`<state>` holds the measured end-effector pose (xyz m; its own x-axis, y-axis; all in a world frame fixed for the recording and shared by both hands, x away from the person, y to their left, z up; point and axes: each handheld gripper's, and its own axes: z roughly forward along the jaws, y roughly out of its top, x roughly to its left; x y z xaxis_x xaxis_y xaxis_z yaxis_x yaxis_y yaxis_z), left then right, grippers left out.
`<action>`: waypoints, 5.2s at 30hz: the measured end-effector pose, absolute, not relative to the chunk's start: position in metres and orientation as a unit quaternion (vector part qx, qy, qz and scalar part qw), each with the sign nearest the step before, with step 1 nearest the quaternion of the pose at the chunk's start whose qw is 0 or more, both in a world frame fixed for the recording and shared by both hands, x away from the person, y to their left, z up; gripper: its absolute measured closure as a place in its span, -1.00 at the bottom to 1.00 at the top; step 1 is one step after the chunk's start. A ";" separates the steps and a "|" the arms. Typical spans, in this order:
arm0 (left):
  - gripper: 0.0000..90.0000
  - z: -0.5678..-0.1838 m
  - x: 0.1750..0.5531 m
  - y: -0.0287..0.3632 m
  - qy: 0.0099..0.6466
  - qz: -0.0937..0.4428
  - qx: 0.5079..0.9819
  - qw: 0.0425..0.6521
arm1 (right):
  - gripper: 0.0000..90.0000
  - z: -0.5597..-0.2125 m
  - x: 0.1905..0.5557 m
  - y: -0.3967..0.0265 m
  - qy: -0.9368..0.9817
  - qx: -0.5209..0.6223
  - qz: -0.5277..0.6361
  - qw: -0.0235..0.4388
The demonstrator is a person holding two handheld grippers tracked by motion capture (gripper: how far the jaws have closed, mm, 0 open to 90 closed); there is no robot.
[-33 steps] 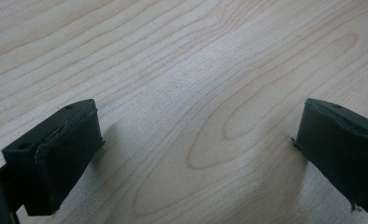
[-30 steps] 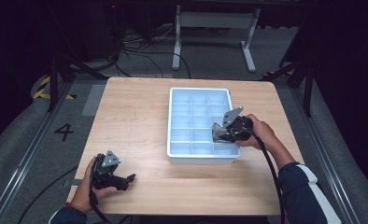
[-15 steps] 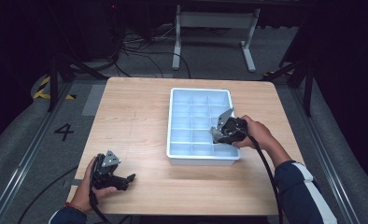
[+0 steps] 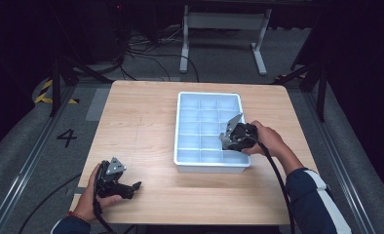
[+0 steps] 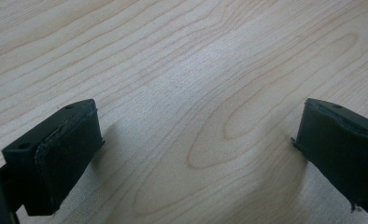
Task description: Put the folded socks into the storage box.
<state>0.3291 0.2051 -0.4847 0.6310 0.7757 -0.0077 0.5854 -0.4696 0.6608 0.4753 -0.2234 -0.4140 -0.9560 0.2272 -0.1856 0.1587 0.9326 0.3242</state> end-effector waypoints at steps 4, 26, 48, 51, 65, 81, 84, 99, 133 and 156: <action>-0.99 -0.485 0.329 0.205 0.403 0.148 0.844 0.320 | 0.38 -0.410 0.474 -0.228 0.973 0.111 0.167 0.116; -0.99 -0.485 0.329 0.205 0.403 0.148 0.844 0.320 | 0.54 -0.377 0.464 -0.253 0.948 0.128 0.265 0.122; -0.99 -0.485 0.329 0.205 0.403 0.148 0.844 0.320 | 0.84 -0.407 0.473 -0.227 0.974 0.131 0.152 0.105; -0.99 -0.485 0.329 0.205 0.403 0.148 0.844 0.320 | 0.84 -0.407 0.473 -0.223 0.977 0.127 0.137 0.107; -0.99 -0.485 0.329 0.205 0.403 0.148 0.844 0.320 | 0.83 -0.410 0.473 -0.227 0.971 0.144 0.158 0.111; -0.99 -0.485 0.329 0.205 0.403 0.148 0.844 0.320 | 0.71 -0.392 0.463 -0.242 0.956 0.149 0.222 0.120; -0.99 -0.485 0.329 0.205 0.403 0.148 0.844 0.320 | 0.69 -0.385 0.457 -0.246 0.949 0.150 0.248 0.124; -0.99 -0.485 0.329 0.205 0.403 0.148 0.844 0.320 | 0.52 -0.371 0.432 -0.276 0.928 0.165 0.302 0.141; -0.99 -0.485 0.329 0.205 0.403 0.148 0.844 0.320 | -0.02 -0.385 0.381 -0.338 0.921 0.179 0.282 0.201; -0.98 -0.485 0.328 0.205 0.412 0.149 0.840 0.321 | -0.13 -0.422 0.351 -0.397 0.913 0.220 0.269 0.215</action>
